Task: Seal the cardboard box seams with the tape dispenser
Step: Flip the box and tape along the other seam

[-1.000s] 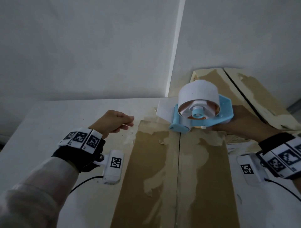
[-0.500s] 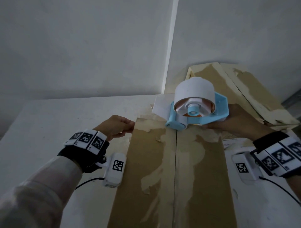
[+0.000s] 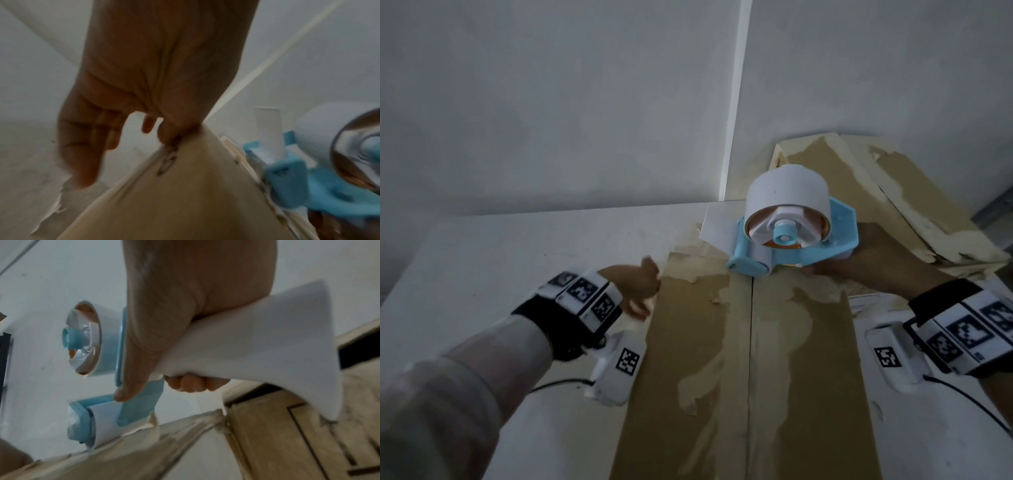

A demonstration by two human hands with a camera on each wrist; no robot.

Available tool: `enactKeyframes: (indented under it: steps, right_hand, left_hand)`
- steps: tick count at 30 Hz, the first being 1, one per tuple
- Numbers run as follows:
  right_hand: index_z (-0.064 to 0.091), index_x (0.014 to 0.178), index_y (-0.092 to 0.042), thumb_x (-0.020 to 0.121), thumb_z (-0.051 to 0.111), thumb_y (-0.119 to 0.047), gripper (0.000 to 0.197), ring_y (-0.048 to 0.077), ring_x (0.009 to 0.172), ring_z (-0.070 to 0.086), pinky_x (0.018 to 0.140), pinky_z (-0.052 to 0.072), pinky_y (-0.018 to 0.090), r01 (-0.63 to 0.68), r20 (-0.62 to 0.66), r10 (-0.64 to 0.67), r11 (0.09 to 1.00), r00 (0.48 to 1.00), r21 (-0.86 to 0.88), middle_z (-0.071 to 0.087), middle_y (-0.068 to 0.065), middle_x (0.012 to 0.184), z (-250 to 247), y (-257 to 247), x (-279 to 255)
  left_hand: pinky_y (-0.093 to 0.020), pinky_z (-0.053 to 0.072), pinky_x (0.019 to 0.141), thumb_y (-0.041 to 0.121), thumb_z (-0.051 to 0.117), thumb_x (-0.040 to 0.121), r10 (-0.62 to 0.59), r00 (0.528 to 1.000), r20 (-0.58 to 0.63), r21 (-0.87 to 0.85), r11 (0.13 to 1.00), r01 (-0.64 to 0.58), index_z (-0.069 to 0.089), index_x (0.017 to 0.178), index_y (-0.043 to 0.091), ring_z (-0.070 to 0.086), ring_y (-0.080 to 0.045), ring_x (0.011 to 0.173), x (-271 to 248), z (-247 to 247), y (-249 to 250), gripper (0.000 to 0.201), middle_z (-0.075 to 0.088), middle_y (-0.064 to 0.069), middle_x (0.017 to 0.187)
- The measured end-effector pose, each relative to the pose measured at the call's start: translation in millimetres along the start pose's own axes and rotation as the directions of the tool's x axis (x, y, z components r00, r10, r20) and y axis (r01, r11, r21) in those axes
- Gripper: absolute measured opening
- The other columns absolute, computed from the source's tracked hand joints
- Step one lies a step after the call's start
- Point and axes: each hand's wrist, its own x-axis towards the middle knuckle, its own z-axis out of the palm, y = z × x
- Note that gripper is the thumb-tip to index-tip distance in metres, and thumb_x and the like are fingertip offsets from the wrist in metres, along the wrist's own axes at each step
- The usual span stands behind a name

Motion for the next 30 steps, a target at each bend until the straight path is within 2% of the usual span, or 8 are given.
enactKeyframes:
  steps: [3,7,10,13,15,19,27,30]
  right_hand:
    - [0.066,0.082,-0.033,0.064,0.076,-0.029,0.021,0.012,0.082,0.066,0.078,0.054,0.043,-0.016,-0.011,0.016,1.0,1.0,0.02,0.071,-0.007,0.084,1.5,1.6,0.1]
    - [0.063,0.075,-0.033,0.071,0.075,-0.018,0.019,0.006,0.075,0.061,0.067,0.049,0.03,0.011,0.001,-0.011,0.999,1.0,0.03,0.066,-0.013,0.08,2.9,-0.3,-0.5]
    - [0.059,0.075,-0.033,0.074,0.073,-0.017,0.022,0.002,0.072,0.057,0.061,0.045,0.02,0.047,0.036,-0.046,0.998,0.998,-0.041,0.061,-0.014,0.076,3.4,-4.4,-1.8]
    - [0.061,0.079,-0.023,0.076,0.072,-0.016,0.012,0.001,0.07,0.054,0.058,0.045,0.015,0.035,0.031,-0.034,0.999,0.999,-0.027,0.059,-0.011,0.075,3.3,-7.8,-3.9]
    - [0.06,0.071,-0.032,0.072,0.074,-0.019,0.019,0.006,0.071,0.058,0.065,0.048,0.027,0.012,0.002,-0.012,1.0,1.0,0.007,0.062,-0.012,0.075,3.8,-5.4,-4.8]
    - [0.064,0.073,-0.032,0.064,0.075,-0.027,0.015,0.016,0.082,0.064,0.078,0.052,0.042,-0.026,-0.025,0.028,0.997,0.999,0.076,0.069,-0.005,0.083,5.7,-3.1,-7.5]
    - [0.058,0.073,-0.04,0.067,0.078,-0.021,0.029,0.002,0.076,0.058,0.067,0.046,0.025,0.084,0.013,-0.086,0.993,0.996,0.088,0.062,-0.019,0.08,12.7,-15.1,-14.7]
    - [0.061,0.077,-0.04,0.066,0.079,-0.028,0.024,0.003,0.081,0.06,0.069,0.047,0.024,0.061,0.042,-0.063,0.996,0.997,0.064,0.066,-0.014,0.085,10.8,-13.4,-20.7]
  left_hand:
    - [-0.027,0.046,0.056,0.025,0.018,0.099,-0.061,0.996,0.072,0.041,0.997,0.058,0.043,0.122,0.001,0.055,-0.018,0.069,5.2,1.9,-15.5,0.041,0.052,-0.02,0.127]
    - [-0.028,0.047,0.061,0.028,0.036,0.098,0.066,0.986,-0.155,-0.073,0.994,-0.078,0.054,0.102,0.005,0.057,-0.017,0.073,-8.5,-15.0,-3.9,0.03,0.06,-0.008,0.087]
    - [-0.029,0.051,0.066,0.045,0.047,0.09,0.249,0.952,-0.177,-0.071,0.962,-0.265,0.061,0.097,0.005,0.061,-0.02,0.086,-26.7,-22.1,12.3,0.043,0.064,-0.008,0.091]
    - [-0.039,0.052,0.078,0.033,0.063,0.084,0.371,0.895,-0.246,0.265,0.915,-0.306,0.064,0.093,-0.005,0.063,-0.028,0.087,-30.7,-12.5,16.4,0.039,0.066,-0.018,0.094]
    - [-0.037,0.049,0.081,0.028,0.063,0.084,0.423,0.849,-0.317,0.369,0.879,-0.301,0.066,0.1,-0.004,0.062,-0.03,0.093,-27.6,-5.6,11.6,0.036,0.067,-0.018,0.102]
    - [-0.027,0.044,0.074,0.024,0.059,0.088,0.447,0.803,-0.394,0.287,0.89,-0.355,0.065,0.109,0.006,0.063,-0.028,0.093,-26.7,1.3,2.1,0.028,0.068,-0.012,0.108]
    - [-0.03,0.043,0.089,0.021,0.059,0.088,0.481,0.8,-0.358,0.343,0.865,-0.366,0.059,0.119,0.006,0.06,-0.024,0.107,-23.6,-17.6,-1.9,0.035,0.064,-0.013,0.118]
    - [-0.03,0.044,0.09,0.021,0.058,0.088,0.498,0.803,-0.329,0.4,0.843,-0.359,0.058,0.12,0.005,0.06,-0.024,0.107,-23.4,-14.2,2.9,0.036,0.063,-0.012,0.119]
